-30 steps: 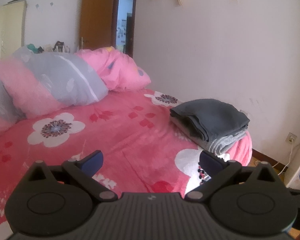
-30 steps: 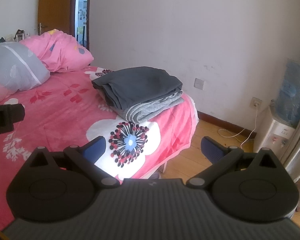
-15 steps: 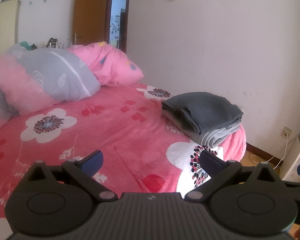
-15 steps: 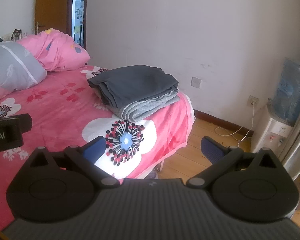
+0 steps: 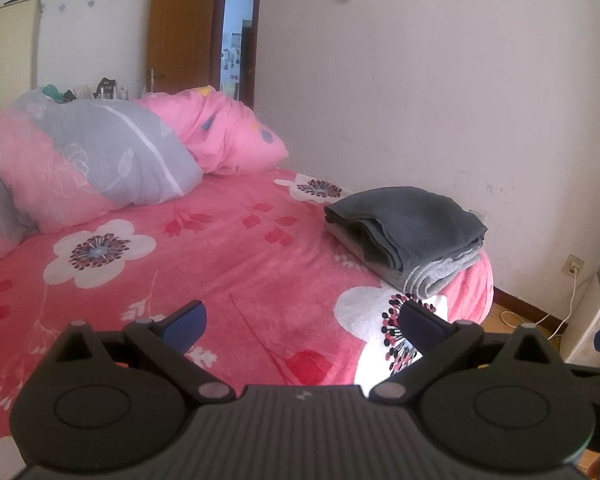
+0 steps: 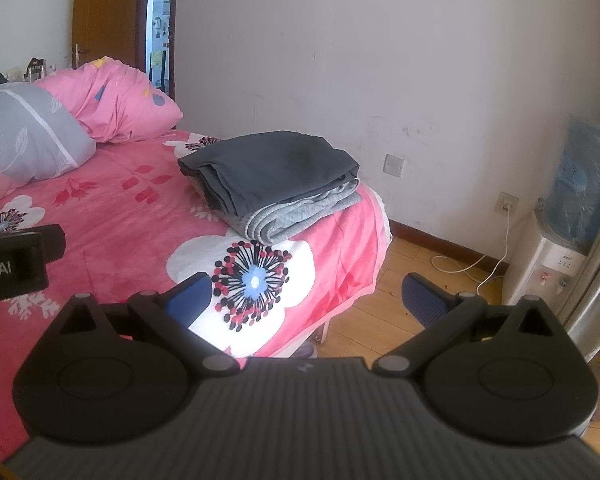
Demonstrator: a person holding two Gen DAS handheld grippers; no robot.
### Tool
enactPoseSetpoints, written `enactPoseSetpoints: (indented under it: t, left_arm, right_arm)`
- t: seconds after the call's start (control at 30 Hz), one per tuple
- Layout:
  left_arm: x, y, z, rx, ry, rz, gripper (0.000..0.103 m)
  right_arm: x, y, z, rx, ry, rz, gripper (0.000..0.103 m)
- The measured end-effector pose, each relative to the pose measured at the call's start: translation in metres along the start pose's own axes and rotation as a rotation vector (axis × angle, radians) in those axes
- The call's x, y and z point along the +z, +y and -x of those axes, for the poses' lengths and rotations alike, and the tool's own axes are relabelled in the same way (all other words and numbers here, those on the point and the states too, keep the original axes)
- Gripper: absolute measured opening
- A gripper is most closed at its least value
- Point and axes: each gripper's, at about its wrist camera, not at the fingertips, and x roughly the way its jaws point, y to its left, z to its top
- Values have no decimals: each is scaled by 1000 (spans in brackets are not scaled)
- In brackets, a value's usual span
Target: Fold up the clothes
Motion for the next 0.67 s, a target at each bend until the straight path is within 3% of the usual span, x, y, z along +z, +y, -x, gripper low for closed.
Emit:
enactPoseSetpoints:
  t: [0.67]
  left_arm:
    - [2,2,1,8,4,7,103]
  right_arm:
    - [0,3,3,4,1,6,102]
